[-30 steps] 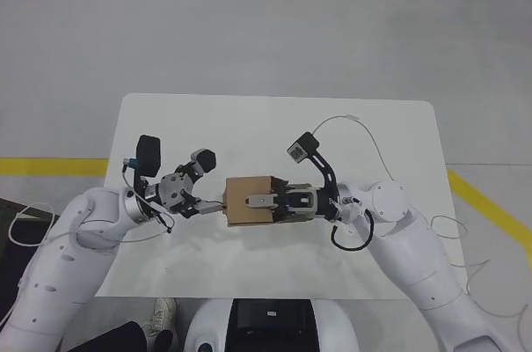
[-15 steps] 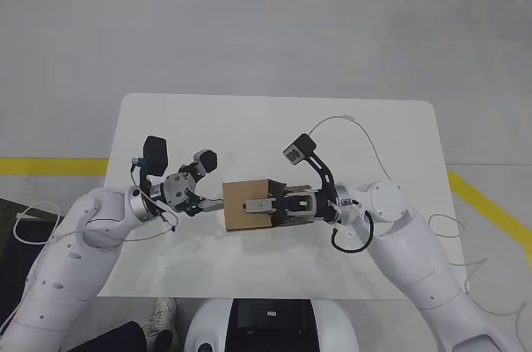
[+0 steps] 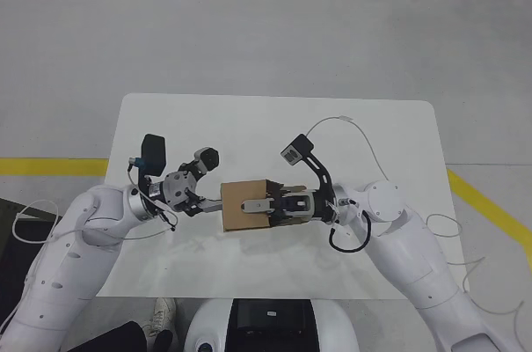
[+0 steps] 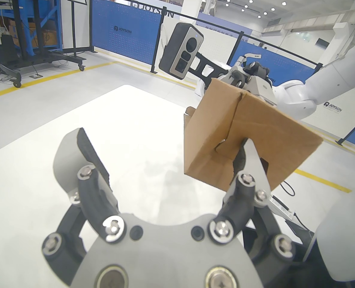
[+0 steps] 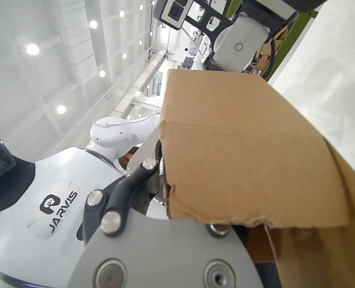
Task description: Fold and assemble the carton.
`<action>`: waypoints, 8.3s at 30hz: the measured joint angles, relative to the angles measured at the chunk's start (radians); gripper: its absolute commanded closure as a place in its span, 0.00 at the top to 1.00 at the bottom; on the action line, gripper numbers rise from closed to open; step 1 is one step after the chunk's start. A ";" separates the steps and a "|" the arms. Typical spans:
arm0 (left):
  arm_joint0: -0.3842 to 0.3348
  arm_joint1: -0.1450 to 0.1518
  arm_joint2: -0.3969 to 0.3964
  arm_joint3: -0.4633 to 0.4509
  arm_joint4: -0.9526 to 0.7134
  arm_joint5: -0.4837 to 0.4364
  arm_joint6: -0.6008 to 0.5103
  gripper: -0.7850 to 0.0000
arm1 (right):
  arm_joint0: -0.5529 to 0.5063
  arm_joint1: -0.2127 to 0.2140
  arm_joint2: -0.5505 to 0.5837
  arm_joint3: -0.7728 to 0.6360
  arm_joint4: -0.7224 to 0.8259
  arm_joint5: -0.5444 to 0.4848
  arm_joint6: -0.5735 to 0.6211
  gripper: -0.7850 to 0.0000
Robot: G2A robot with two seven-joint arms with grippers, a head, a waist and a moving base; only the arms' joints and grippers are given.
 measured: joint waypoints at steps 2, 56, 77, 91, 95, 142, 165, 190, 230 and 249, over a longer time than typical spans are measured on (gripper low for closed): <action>-0.001 -0.001 0.001 -0.001 0.000 -0.003 0.000 1.00 | 0.000 0.000 0.000 0.001 0.000 0.001 0.002 0.00; 0.033 0.008 -0.066 -0.014 0.217 -0.008 -0.046 1.00 | 0.025 0.002 0.013 0.231 -0.112 -0.020 0.043 0.00; -0.092 -0.015 0.221 0.195 0.689 0.111 0.289 1.00 | 0.128 -0.057 -0.108 0.601 -0.093 -0.150 0.046 0.00; -0.158 -0.051 0.317 0.291 0.837 0.136 0.440 1.00 | 0.119 -0.063 -0.104 0.594 -0.109 -0.136 0.016 1.00; -0.150 -0.050 0.313 0.294 0.866 0.144 0.463 1.00 | 0.102 -0.056 -0.085 0.559 -0.112 -0.114 0.005 1.00; -0.331 -0.138 0.467 0.498 0.958 0.026 0.596 1.00 | -0.279 0.096 0.267 -0.081 -0.280 0.124 0.097 1.00; -0.315 -0.127 0.442 0.466 0.939 -0.001 0.583 1.00 | -0.279 0.096 0.267 -0.081 -0.280 0.124 0.097 1.00; -0.388 -0.181 0.521 0.574 0.944 -0.007 0.621 1.00 | -0.267 0.093 0.190 0.019 -0.325 0.023 -0.020 1.00; -0.381 -0.197 0.535 0.571 0.965 -0.002 0.609 1.00 | -0.010 -0.006 -0.030 0.462 -0.034 -0.241 -0.034 1.00; -0.365 -0.197 0.519 0.561 0.952 -0.007 0.589 1.00 | -0.015 -0.007 -0.001 0.471 -0.030 -0.247 -0.025 1.00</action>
